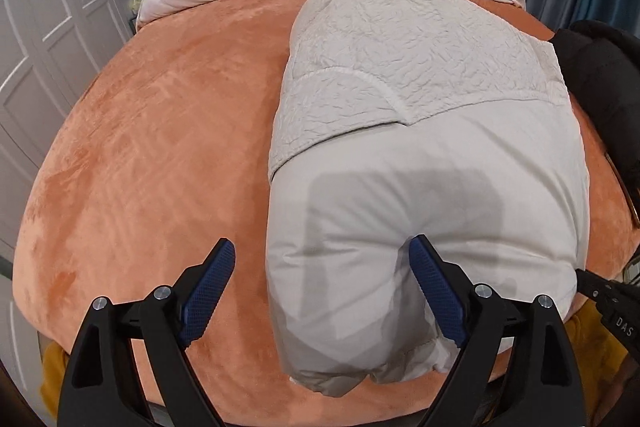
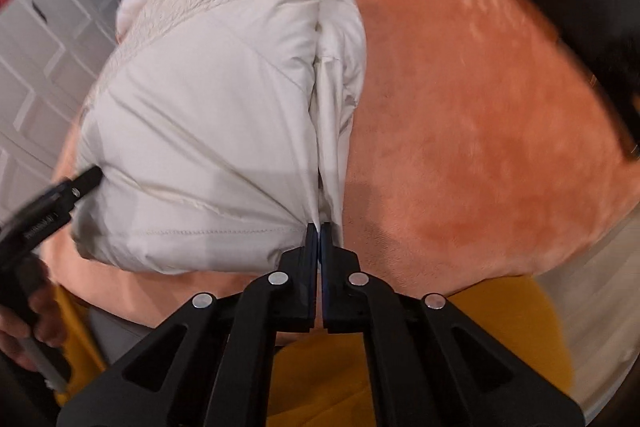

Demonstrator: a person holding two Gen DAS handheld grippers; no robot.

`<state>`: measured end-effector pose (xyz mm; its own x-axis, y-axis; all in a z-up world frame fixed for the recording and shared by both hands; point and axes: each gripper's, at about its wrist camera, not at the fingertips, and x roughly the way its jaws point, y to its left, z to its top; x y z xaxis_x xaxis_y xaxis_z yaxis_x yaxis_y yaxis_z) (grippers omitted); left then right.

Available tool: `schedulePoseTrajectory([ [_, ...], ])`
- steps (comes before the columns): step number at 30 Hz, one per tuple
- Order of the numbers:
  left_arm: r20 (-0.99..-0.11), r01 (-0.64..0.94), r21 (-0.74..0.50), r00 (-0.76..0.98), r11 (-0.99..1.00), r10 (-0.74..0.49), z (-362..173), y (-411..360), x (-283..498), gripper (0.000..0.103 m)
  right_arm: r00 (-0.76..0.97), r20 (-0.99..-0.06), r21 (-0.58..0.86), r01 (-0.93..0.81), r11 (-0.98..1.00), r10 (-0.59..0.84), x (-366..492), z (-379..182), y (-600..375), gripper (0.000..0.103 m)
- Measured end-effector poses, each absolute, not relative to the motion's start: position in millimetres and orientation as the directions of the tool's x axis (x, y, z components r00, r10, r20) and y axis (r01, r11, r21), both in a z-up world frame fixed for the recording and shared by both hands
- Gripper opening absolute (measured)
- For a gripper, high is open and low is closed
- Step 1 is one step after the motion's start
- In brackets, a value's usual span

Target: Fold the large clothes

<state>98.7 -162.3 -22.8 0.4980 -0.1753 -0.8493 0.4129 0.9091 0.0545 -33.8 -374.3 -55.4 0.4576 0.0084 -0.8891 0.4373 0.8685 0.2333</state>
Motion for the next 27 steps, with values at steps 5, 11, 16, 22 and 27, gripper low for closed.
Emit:
schedulePoseTrajectory([
  [5, -0.848, 0.404, 0.076, 0.507, 0.912, -0.154, -22.9, -162.6, 99.9, 0.088, 0.576, -0.813, 0.237, 0.461, 0.855, -0.085, -41.9, 3.9, -373.2, 0.003],
  [11, -0.848, 0.394, 0.073, 0.507, 0.916, -0.151, -24.5, -162.7, 99.6, 0.088, 0.592, -0.802, 0.189, 0.378, 0.906, -0.079, -4.4, 33.2, -364.2, 0.003],
  [16, -0.852, 0.399, 0.064, 0.499, 0.915, -0.158, -25.5, -163.5, 99.5, 0.089, 0.396, -0.918, 0.130, 0.382, 0.915, -0.035, 2.6, -52.5, -348.2, 0.000],
  [22, -0.861, 0.395, 0.007, 0.470, 0.918, -0.195, -14.1, -155.4, 105.9, 0.085, 0.380, -0.924, 0.119, 0.382, 0.916, -0.038, -9.2, -50.2, -353.3, 0.000],
  [27, -0.793, 0.342, -0.077, 0.548, 0.937, -0.265, 37.2, -145.9, 137.6, 0.086, 0.538, -0.843, 0.240, 0.388, 0.890, -0.007, -10.8, 20.0, -383.2, 0.007],
])
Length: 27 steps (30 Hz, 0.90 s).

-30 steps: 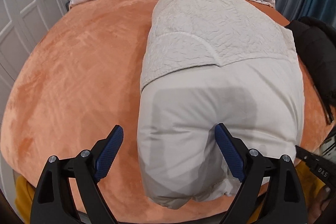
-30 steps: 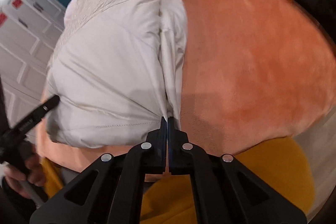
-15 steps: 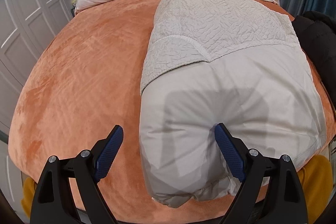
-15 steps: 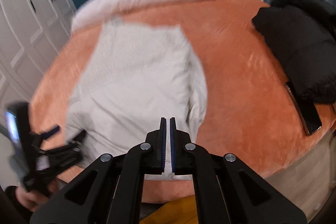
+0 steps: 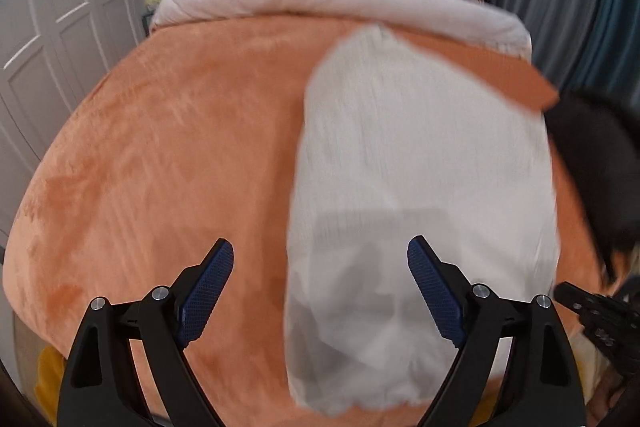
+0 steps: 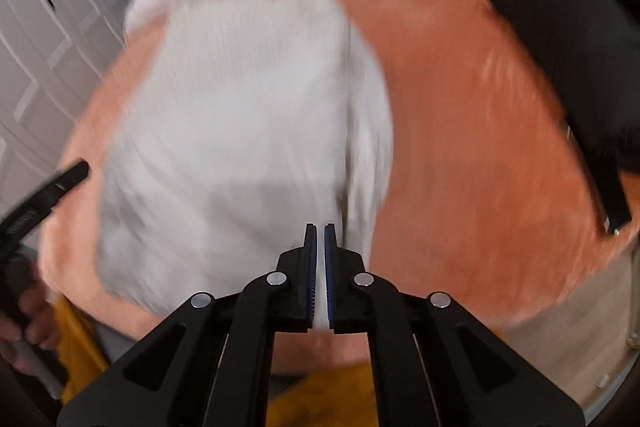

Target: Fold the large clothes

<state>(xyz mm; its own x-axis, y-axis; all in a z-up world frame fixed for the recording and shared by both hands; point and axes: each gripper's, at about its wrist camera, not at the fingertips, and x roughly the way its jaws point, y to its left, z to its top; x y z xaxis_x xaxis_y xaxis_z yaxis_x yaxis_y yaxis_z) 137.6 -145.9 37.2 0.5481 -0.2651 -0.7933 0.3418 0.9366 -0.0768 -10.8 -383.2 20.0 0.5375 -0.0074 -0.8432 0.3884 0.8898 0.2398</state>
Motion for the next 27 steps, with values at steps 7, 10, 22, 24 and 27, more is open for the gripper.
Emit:
schedulePoseTrajectory([
  [7, -0.803, 0.306, -0.155, 0.515, 0.939, -0.300, 47.5, -176.6, 201.0, 0.086, 0.641, -0.765, 0.275, 0.407, 0.871, -0.058, 66.2, 60.7, -416.4, 0.042],
  [10, -0.818, 0.321, -0.111, 0.508, 0.941, -0.270, 34.8, -195.5, 213.2, 0.086, 0.626, -0.778, 0.287, 0.440, 0.851, -0.061, 109.1, 41.4, -434.0, 0.059],
  [22, -0.847, 0.310, -0.114, 0.466, 0.944, -0.255, -23.4, -223.9, 241.8, 0.098, 0.562, -0.827, 0.351, 0.559, 0.751, -0.032, 146.8, -63.3, -455.8, 0.012],
  [24, -0.848, 0.306, -0.125, 0.461, 0.944, -0.261, -30.6, -225.8, 244.1, 0.098, 0.559, -0.829, 0.352, 0.553, 0.755, -0.023, 149.0, -68.5, -456.2, 0.013],
  [27, -0.838, 0.302, -0.104, 0.486, 0.948, -0.247, -36.1, -232.0, 240.0, 0.098, 0.560, -0.828, 0.343, 0.543, 0.767, -0.026, 155.5, -77.2, -459.6, 0.013],
])
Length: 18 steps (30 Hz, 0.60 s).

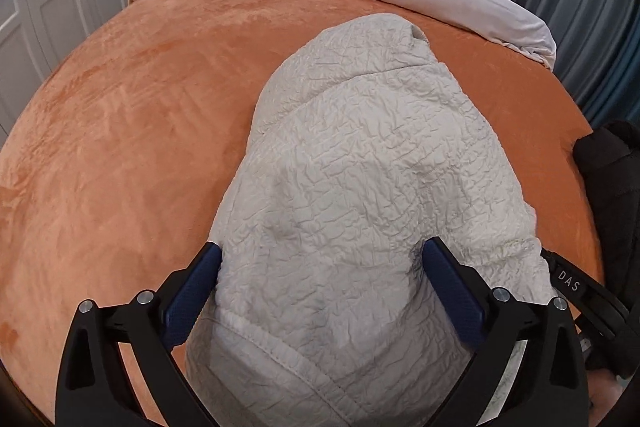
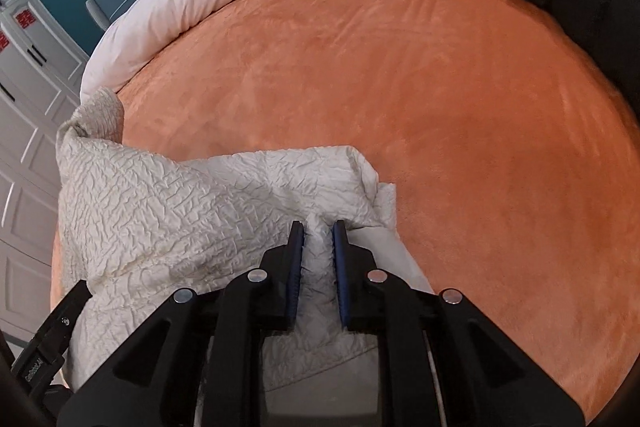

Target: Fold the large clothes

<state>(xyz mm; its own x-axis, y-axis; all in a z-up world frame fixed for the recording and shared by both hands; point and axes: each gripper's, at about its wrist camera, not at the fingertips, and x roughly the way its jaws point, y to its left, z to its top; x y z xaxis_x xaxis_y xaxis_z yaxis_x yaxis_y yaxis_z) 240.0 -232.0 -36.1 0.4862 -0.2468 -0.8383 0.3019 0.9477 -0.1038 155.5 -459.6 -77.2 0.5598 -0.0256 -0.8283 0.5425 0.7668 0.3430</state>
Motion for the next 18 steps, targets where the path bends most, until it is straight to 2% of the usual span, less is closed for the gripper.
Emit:
schedulePoseTrajectory([
  [14, -0.800, 0.296, 0.008, 0.575, 0.955, -0.172, -48.3, -247.7, 231.4, 0.098, 0.591, -0.806, 0.355, 0.530, 0.770, -0.035, 155.1, -90.2, -457.5, 0.013],
  [18, -0.813, 0.310, -0.033, 0.545, 0.950, -0.206, -41.0, -237.5, 234.0, 0.098, 0.580, -0.814, 0.334, 0.510, 0.793, -0.030, 152.7, -72.2, -458.6, 0.016],
])
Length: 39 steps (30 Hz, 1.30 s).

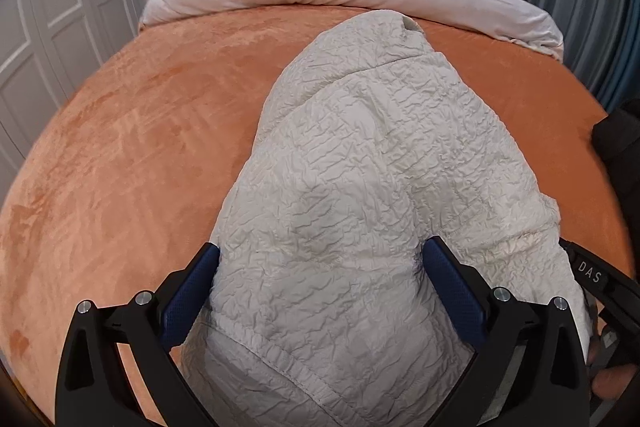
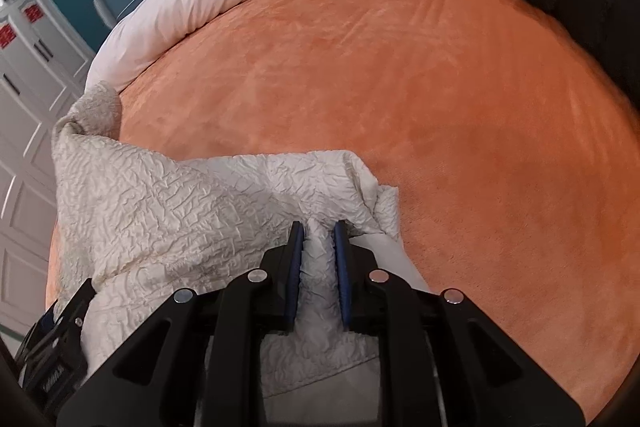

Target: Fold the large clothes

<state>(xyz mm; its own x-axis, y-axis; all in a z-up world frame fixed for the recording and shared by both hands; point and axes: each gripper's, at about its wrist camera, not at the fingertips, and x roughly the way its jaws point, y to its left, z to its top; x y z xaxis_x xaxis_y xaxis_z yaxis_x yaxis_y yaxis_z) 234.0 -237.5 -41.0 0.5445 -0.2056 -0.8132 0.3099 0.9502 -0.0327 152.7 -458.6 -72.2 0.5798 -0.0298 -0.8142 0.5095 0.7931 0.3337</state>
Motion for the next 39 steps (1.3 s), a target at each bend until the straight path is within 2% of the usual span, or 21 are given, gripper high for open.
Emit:
schedulePoseTrajectory([
  [1, -0.827, 0.318, -0.071, 0.511, 0.945, -0.234, -35.4, -229.7, 235.8, 0.098, 0.579, -0.814, 0.332, 0.510, 0.793, -0.032, 146.5, -59.8, -459.8, 0.019],
  [2, -0.840, 0.317, -0.117, 0.474, 0.941, -0.264, -29.2, -219.8, 237.2, 0.098, 0.589, -0.808, 0.346, 0.511, 0.787, -0.027, 139.3, -49.7, -461.7, 0.040],
  [3, -0.846, 0.298, -0.182, 0.439, 0.937, -0.304, -20.8, -203.1, 237.8, 0.098, 0.611, -0.792, 0.376, 0.511, 0.773, -0.019, 124.7, -38.2, -466.2, 0.056],
  [4, -0.838, 0.279, -0.244, 0.421, 0.929, -0.347, -14.3, -186.7, 237.0, 0.098, 0.642, -0.767, 0.414, 0.500, 0.760, -0.005, 109.0, -29.7, -471.3, 0.077],
  [6, -0.805, 0.246, -0.373, 0.394, 0.895, -0.444, -7.6, -153.9, 236.0, 0.098, 0.659, -0.751, 0.469, 0.481, 0.741, 0.048, 84.2, -26.9, -482.1, 0.078],
  [10, -0.815, 0.172, -0.487, 0.263, 0.856, -0.516, -35.4, -126.5, 243.0, 0.098, 0.606, -0.766, 0.563, 0.471, 0.679, 0.215, 71.7, -57.5, -490.1, 0.078],
  [13, -0.763, 0.074, -0.612, 0.205, 0.787, -0.613, -59.3, -116.9, 242.8, 0.098, 0.616, -0.702, 0.680, 0.431, 0.593, 0.357, 72.1, -80.4, -485.3, 0.080],
  [14, -0.746, 0.059, -0.641, 0.186, 0.765, -0.639, -64.6, -117.8, 243.8, 0.098, 0.622, -0.677, 0.713, 0.421, 0.560, 0.394, 74.2, -87.5, -482.9, 0.084],
  [21, -0.679, 0.059, -0.724, 0.114, 0.687, -0.725, -90.2, -134.9, 263.0, 0.098, 0.647, -0.592, 0.797, 0.380, 0.469, 0.481, 92.8, -111.4, -471.3, 0.096],
  [25, -0.674, 0.096, -0.729, 0.078, 0.678, -0.735, -86.9, -139.6, 266.9, 0.098, 0.620, -0.546, 0.831, 0.312, 0.461, 0.564, 111.0, -114.2, -467.8, 0.095],
  [27, -0.679, 0.116, -0.720, 0.089, 0.684, -0.729, -78.4, -138.7, 262.2, 0.091, 0.612, -0.516, 0.850, 0.279, 0.446, 0.600, 114.9, -114.3, -466.4, 0.075],
  [29, -0.676, 0.148, -0.713, 0.116, 0.686, -0.728, -66.7, -138.1, 259.9, 0.081, 0.622, -0.497, 0.861, 0.265, 0.435, 0.605, 114.9, -112.1, -464.9, 0.061],
  [30, -0.677, 0.168, -0.705, 0.126, 0.689, -0.725, -58.9, -137.0, 256.0, 0.080, 0.626, -0.502, 0.856, 0.260, 0.448, 0.596, 116.0, -107.9, -461.1, 0.055],
  [35, -0.677, 0.288, -0.637, 0.234, 0.715, -0.698, -13.1, -113.3, 260.2, 0.074, 0.637, -0.523, 0.824, 0.208, 0.527, 0.566, 137.4, -79.0, -422.3, 0.043],
  [39, -0.658, 0.330, -0.584, 0.342, 0.742, -0.670, 24.5, -61.6, 278.3, 0.074, 0.638, -0.500, 0.816, 0.120, 0.566, 0.586, 183.2, -49.5, -367.1, 0.041],
])
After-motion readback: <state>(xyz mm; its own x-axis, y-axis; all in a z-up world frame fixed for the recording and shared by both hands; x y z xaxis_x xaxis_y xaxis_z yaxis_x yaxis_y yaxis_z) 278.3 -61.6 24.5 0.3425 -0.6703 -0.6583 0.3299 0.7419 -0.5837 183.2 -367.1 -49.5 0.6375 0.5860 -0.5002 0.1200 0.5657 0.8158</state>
